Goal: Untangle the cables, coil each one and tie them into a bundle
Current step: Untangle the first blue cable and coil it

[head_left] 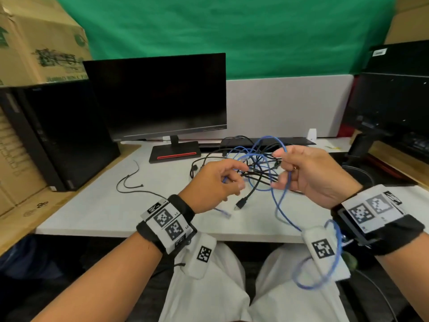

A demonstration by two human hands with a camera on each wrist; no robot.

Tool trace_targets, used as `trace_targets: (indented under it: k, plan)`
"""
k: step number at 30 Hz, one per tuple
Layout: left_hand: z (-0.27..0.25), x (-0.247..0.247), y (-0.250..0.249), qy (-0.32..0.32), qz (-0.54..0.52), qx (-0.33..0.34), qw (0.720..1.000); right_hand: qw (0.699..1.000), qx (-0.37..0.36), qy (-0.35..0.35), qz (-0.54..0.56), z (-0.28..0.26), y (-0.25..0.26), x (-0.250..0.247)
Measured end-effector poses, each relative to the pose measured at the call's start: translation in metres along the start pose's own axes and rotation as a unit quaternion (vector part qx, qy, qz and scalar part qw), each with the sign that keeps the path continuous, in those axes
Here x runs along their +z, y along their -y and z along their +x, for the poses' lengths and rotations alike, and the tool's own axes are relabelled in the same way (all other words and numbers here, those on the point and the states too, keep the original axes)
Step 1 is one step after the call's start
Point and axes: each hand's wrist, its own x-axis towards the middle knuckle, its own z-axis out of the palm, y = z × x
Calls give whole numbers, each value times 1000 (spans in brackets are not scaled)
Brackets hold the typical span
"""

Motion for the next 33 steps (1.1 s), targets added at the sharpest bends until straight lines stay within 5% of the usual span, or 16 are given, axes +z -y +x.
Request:
trace_targets:
  k: [6,8,12,15,20,25,27,30,33]
  plan:
    - [1,-8,-1,-105,98,20,989,976,-103,45,-187,-5,5,-4]
    - [2,-9,-8,-84,81,17,993,972,-117,62,-193,-7,7,-1]
    - [-4,-4,-22,79,-94,-13,992,962,-183,50,-196,-8,8,4]
    - [-5,-7,-34,68,-269,-49,960,949,-218,45,-223,-3,4,1]
    - [-5,-22,-46,55,-431,-18,900,886,-243,69,-389,2,-29,-5]
    - [-4,-11,-44,52,-445,46,893,797,-236,144,-538,-5,-57,8]
    - [-2,-9,-39,29,-394,50,917,760,-182,190,-594,-14,-57,18]
    - [0,-10,-28,-45,-144,63,987,733,-128,254,-618,-35,-43,32]
    - [-1,-11,-15,-78,42,67,994,706,-140,309,-621,-57,-11,41]
